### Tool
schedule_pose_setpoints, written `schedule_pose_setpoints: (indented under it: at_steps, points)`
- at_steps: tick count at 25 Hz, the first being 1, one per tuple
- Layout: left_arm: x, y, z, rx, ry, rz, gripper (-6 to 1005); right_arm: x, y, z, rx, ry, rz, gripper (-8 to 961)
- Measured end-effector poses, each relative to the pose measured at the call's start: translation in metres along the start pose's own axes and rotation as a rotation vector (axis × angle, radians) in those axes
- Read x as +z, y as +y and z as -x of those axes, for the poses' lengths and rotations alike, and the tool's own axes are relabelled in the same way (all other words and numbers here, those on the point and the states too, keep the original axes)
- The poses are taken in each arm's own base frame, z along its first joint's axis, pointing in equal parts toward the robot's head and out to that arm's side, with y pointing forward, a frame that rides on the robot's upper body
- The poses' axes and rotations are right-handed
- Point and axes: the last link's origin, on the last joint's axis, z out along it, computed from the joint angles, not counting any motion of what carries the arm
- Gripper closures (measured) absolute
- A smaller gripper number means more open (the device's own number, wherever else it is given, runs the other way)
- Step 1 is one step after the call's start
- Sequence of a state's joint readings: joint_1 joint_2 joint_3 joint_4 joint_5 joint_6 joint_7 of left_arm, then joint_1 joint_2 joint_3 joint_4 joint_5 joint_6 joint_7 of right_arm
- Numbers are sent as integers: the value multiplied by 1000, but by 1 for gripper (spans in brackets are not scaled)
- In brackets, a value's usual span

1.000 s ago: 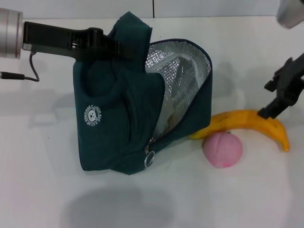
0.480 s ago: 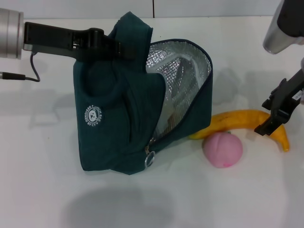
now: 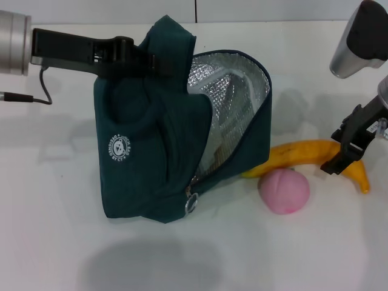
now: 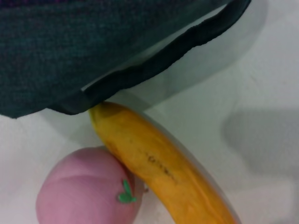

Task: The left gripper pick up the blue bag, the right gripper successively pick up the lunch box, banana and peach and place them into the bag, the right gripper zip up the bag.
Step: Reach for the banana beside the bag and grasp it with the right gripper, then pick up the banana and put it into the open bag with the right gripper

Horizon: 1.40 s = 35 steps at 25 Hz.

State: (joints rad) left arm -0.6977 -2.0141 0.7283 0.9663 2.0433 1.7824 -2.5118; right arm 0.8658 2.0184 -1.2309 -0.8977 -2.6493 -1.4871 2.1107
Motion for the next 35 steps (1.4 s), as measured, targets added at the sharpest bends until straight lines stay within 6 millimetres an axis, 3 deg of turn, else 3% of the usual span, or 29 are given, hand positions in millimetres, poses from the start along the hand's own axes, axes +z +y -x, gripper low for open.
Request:
schedule_pose_setpoints:
  at_steps: [7,13,18,21,27,35]
  points:
    - [1,2,-2,7,-2,2,940,6,3,2,-12,10,11,168]
    - [1,2,-3,9,-1,1,939,4,3,1,-16,10,6,418]
    - [-1,1,-3,10,1,-1,939,-1,1,0,-13,11,3,498]
    - [-1,1,-2,9,4,0,939,-8,-2,-4,1,18,-13,497]
    - [-3,1,-3,9,15,9,938,-41,-26,-31,120,4,-96,496]
    - [-3,1,-3,8,16,9,937,-100,-54,-59,238,-89,-202,494]
